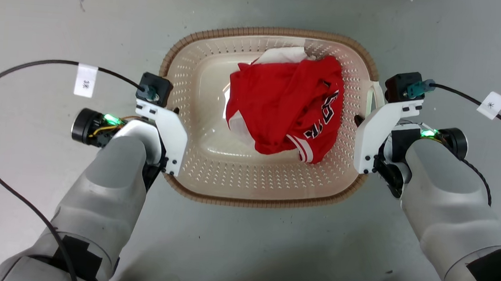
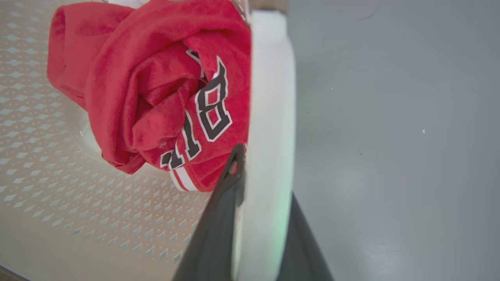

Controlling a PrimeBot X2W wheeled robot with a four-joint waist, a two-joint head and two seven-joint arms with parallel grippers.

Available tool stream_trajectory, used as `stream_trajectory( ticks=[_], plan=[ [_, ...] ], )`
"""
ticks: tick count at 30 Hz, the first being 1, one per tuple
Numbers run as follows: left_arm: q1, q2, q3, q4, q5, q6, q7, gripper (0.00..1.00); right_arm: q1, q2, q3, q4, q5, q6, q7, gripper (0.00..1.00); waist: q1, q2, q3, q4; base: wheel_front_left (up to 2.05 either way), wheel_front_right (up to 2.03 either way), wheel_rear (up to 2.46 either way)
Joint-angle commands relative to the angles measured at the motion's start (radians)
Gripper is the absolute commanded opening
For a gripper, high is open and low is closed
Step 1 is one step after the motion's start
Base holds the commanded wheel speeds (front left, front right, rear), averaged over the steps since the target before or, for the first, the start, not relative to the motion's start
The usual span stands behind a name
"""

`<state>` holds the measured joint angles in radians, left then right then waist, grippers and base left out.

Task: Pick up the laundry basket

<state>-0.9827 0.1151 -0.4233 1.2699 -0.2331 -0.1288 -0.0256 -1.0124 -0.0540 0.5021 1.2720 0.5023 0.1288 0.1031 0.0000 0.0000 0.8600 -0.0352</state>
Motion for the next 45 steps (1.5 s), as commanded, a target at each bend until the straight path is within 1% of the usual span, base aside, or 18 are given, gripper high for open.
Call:
stream_trajectory(
  ticks=[1, 7, 11, 15, 21, 25, 29, 32, 35, 39, 45],
  plan=[
    [0.020, -0.008, -0.027, -0.006, -0.010, -0.002, 0.015, 0.00, 0.006, 0.007, 0.007, -0.002, 0.000, 0.004, 0.004, 0.00, 0.0000, 0.0000, -0.031, -0.002, 0.00, 0.00, 0.00],
    [0.065, 0.009, -0.117, -0.038, -0.080, -0.002, 0.065, 0.00, 0.030, 0.007, 0.006, 0.009, -0.010, 0.004, 0.046, 0.00, 0.0000, 0.0000, -0.137, -0.006, 0.00, 0.00, 0.00],
    [0.105, 0.017, -0.191, -0.072, -0.139, -0.003, 0.109, 0.00, 0.061, 0.003, 0.010, 0.013, -0.009, 0.004, 0.121, 0.00, 0.0000, 0.0000, -0.226, -0.002, 0.00, 0.00, 0.00],
    [0.154, 0.038, -0.296, -0.129, -0.210, -0.003, 0.184, 0.00, 0.092, -0.015, 0.022, 0.014, -0.019, 0.004, 0.195, 0.00, 0.0000, 0.0000, -0.325, 0.003, 0.00, 0.00, 0.00],
    [0.212, 0.117, -0.456, -0.255, -0.376, -0.003, 0.320, 0.00, 0.146, -0.031, 0.044, 0.016, -0.017, 0.003, 0.327, 0.00, 0.0000, 0.0000, -0.478, 0.001, 0.00, 0.00, 0.00],
    [0.229, 0.182, -0.547, -0.326, -0.483, -0.003, 0.406, 0.00, 0.170, -0.033, 0.049, 0.016, 0.000, 0.002, 0.386, 0.00, 0.0000, 0.0000, -0.569, -0.002, 0.00, 0.00, 0.00],
    [0.244, 0.230, -0.615, -0.376, -0.584, -0.003, 0.488, 0.00, 0.179, -0.026, 0.058, 0.016, 0.021, 0.002, 0.437, 0.00, 0.0000, 0.0000, -0.645, -0.006, 0.00, 0.00, 0.00],
    [0.243, 0.261, -0.666, -0.405, -0.635, -0.003, 0.541, 0.00, 0.181, -0.025, 0.070, 0.015, 0.031, 0.002, 0.470, 0.00, 0.0000, 0.0000, -0.688, -0.003, 0.00, 0.00, 0.00],
    [0.250, 0.280, -0.718, -0.428, -0.677, -0.003, 0.581, 0.00, 0.185, -0.027, 0.077, 0.015, 0.041, 0.002, 0.499, 0.00, 0.0000, 0.0000, -0.725, 0.000, 0.00, 0.00, 0.00],
    [0.252, 0.297, -0.765, -0.449, -0.735, -0.002, 0.620, 0.00, 0.188, -0.026, 0.089, 0.016, 0.048, 0.002, 0.534, 0.00, 0.0000, 0.0000, -0.762, 0.002, 0.00, 0.00, 0.00],
    [0.238, 0.298, -0.816, -0.470, -0.794, -0.002, 0.659, 0.00, 0.194, -0.019, 0.103, 0.016, 0.054, 0.002, 0.579, 0.00, 0.0000, 0.0000, -0.811, 0.001, 0.00, 0.00, 0.00]
  ],
)
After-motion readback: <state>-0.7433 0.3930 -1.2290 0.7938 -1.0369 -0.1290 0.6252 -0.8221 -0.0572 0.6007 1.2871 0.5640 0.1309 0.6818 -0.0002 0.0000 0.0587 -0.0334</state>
